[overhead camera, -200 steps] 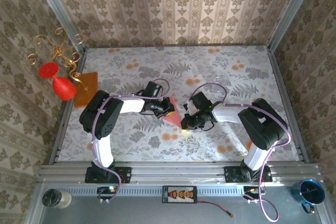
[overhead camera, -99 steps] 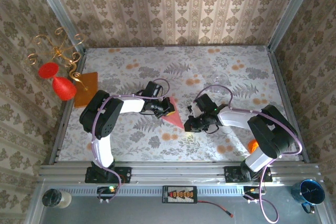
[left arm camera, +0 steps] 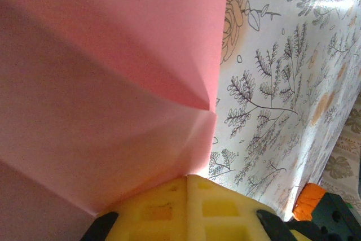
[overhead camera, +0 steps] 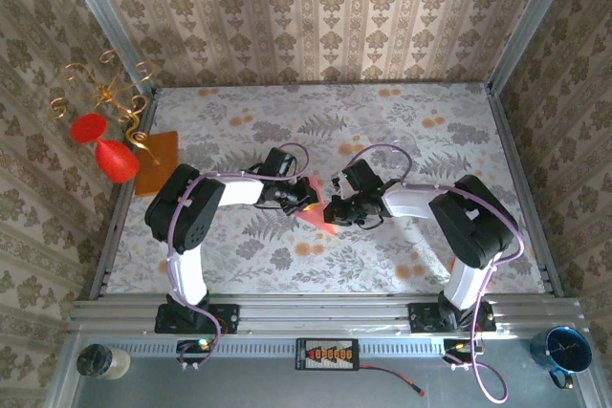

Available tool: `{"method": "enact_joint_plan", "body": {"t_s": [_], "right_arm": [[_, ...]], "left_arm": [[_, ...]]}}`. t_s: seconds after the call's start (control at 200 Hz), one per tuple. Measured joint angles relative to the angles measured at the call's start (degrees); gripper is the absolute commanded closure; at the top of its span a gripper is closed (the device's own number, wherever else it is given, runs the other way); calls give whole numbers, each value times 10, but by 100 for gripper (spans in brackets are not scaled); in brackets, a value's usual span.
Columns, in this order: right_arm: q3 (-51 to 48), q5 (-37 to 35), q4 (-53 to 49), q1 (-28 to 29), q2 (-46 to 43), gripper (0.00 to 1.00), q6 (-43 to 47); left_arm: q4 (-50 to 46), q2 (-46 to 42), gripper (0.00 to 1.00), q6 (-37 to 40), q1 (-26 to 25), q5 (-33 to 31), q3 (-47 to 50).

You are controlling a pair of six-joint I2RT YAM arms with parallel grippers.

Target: Fold a paper plane with a square sheet of paper (pick it up from the middle)

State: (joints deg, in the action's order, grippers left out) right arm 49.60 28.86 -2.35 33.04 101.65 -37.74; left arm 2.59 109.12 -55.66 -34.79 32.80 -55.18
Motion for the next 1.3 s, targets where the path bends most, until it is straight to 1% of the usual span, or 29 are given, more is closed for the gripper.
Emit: {"method": "enact_joint_plan", "body": {"t_s": [0.24, 0.365, 0.48, 0.595, 0.745, 1.01, 1.3], "right_arm": [[3, -7, -7, 0, 11, 95, 5], [3, -6, -6, 0, 14, 95, 8], [2, -5, -6, -2, 14, 95, 13], [1, -4, -4, -3, 15, 95, 15], [1, 2, -4, -5, 17, 95, 15], [5, 9, -9, -8, 22, 95, 18], [14, 16, -22, -10, 27, 95, 19]], "left_arm": [[-1, -2, 94, 0, -1, -3, -1], [-17, -11, 94, 16, -10, -27, -6], [-39, -38, 94, 36, -20, -51, -6], [-39, -77, 94, 57, -28, -74, -5], [-25, -108, 94, 76, -35, -81, 3], [-19, -84, 95, 84, -53, -82, 20], [-8, -51, 95, 84, -54, -82, 21]]}}
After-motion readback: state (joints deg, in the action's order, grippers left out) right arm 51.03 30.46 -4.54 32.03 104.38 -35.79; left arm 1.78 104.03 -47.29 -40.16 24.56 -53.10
